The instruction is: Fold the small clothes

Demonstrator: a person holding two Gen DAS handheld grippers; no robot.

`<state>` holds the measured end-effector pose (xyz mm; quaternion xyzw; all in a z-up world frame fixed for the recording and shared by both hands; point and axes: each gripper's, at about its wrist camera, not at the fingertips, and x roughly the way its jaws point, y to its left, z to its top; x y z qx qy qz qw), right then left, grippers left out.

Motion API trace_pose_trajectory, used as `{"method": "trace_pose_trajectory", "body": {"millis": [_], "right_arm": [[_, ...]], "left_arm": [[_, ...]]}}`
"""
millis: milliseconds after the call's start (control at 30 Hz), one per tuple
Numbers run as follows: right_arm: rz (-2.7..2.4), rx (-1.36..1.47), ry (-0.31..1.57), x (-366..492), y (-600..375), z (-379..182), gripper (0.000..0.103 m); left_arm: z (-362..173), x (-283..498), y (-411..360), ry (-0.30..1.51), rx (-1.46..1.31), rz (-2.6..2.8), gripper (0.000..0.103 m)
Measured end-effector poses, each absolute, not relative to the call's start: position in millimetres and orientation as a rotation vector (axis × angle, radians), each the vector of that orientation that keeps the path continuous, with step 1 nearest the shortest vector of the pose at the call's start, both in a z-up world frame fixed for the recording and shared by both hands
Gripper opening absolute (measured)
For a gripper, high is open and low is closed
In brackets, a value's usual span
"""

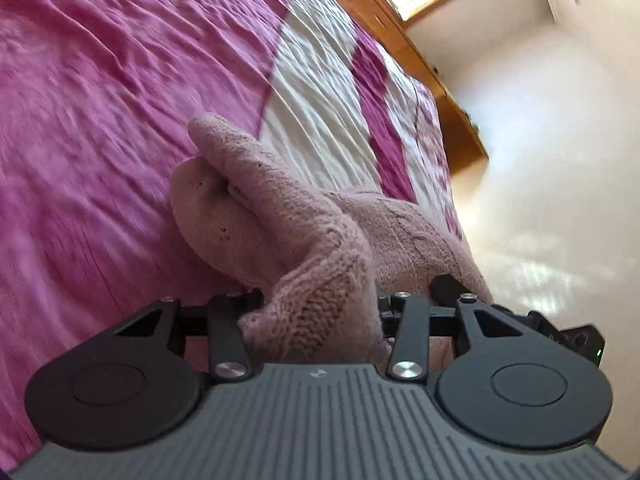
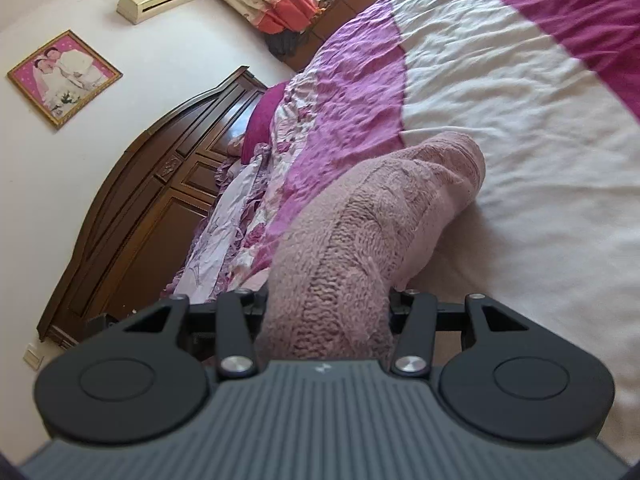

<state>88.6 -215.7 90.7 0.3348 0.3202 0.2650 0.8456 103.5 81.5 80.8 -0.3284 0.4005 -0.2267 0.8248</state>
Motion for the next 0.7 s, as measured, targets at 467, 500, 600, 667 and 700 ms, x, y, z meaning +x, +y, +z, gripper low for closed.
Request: {"method": "trace_pose_trajectory", "body": {"millis": [467, 500, 600, 667, 700], "right_arm": [[0.327, 0.638, 0.771, 21.5, -250.9, 25.9, 0.061], [0.328, 0.629, 0.761, 18.3, -251.4, 26.9, 0.061], [0.311, 0.605, 0.725, 7.3, -254.9, 33.6, 0.061], [0.282, 0.603, 0.665, -4.3, -260.7, 41.3, 0.061], [0.277, 0.606, 0.635, -9.6, -262.5, 45.5, 0.06]], "left_arm": [[56.5, 30.0, 37.2, 0.95, -0.305, -0.337, 0.072], [58.6, 26.3, 41.3, 0.945, -0.3, -0.324, 0.073], [65.3, 17.5, 52.3, 0.934, -0.294, -0.287, 0.073], [69.6, 10.6, 55.6, 0.922, -0.277, -0.259, 0.073], [71.1, 7.2, 55.9, 0.914, -0.263, -0.246, 0.073]]}}
